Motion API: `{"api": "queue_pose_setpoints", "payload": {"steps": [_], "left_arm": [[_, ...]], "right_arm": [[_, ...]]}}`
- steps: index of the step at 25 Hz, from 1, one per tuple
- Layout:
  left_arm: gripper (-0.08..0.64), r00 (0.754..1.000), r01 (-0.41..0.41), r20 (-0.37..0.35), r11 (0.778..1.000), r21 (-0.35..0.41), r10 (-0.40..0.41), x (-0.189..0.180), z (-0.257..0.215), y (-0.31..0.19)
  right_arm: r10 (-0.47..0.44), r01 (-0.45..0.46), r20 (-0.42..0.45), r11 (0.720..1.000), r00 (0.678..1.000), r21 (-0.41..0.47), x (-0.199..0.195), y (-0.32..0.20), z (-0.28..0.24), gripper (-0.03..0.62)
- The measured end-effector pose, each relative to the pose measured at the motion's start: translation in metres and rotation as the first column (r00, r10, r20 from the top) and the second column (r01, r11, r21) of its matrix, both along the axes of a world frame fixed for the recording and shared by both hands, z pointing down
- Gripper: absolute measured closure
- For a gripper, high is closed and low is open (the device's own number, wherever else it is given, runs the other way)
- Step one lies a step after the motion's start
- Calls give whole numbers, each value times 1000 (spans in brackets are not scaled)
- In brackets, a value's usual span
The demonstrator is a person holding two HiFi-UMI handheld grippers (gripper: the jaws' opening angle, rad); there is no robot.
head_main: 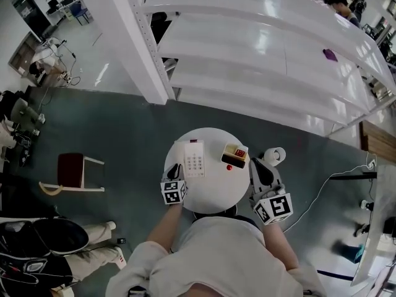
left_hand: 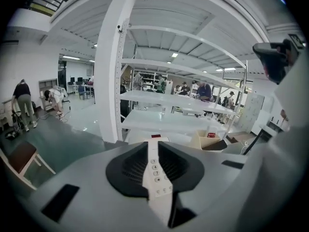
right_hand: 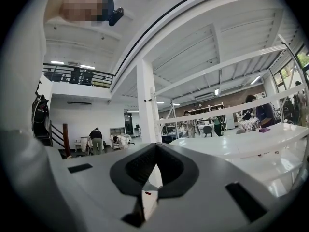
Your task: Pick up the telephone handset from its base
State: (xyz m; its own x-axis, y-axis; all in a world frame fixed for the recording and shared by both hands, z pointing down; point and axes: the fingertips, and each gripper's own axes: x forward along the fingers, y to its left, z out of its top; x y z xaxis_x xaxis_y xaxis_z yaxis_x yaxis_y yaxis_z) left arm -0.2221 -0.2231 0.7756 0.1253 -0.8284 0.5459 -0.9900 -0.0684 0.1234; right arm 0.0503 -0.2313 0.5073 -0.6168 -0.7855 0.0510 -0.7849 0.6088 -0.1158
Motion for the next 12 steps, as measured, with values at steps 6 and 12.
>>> {"api": "queue_pose_setpoints", "payload": {"steps": [6,12], "left_arm": [[309,1000,-2,-17,997,-83,1,0,19,-7],[281,1000,-7,-19,989,-145,4,-2,40,-18]], "right_arm": [[15,-15,-2,1000,1000,-11,1,-3,1,583],[27,-27,-14,999,1000,-18,2,-5,5,583]]}}
